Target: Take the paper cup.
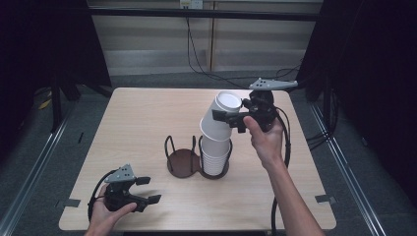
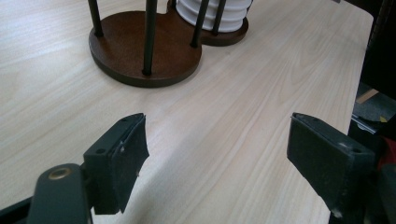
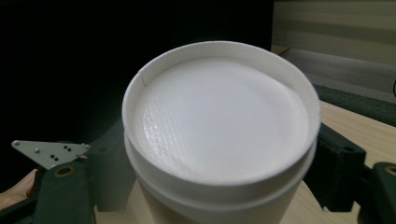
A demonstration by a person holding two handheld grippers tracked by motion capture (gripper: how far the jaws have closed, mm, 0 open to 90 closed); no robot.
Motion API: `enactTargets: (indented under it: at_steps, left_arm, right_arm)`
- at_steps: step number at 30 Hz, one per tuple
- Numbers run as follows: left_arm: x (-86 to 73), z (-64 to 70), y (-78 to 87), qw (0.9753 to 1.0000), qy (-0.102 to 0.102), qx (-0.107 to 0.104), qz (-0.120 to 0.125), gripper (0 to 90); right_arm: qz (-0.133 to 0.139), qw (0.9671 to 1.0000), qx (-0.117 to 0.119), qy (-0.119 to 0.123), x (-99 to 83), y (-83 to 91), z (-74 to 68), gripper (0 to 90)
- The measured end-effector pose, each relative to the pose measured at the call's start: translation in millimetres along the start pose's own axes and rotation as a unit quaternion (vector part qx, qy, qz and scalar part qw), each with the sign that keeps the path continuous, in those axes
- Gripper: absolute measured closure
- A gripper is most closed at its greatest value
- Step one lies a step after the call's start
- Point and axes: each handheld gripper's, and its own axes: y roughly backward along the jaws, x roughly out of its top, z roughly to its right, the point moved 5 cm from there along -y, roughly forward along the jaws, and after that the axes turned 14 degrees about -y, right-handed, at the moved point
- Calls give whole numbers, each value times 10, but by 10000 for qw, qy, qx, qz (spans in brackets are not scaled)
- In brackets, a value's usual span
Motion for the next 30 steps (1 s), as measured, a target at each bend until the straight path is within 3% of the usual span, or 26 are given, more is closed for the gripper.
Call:
enactTargets:
  at_steps: [10, 23, 30]
  left_arm:
    - [68, -4, 15, 9999, 41, -1, 130, 184]
    - [357, -20, -13, 9993, -189, 39, 335, 178]
    - [611, -18, -75, 9982, -271, -5, 538, 179]
  right_arm:
    - [148, 9998, 141, -54, 8, 54, -21, 220]
    - [293, 9994, 195, -69, 20, 163, -13, 222]
    - [314, 9993, 117, 135, 20, 234, -47, 222]
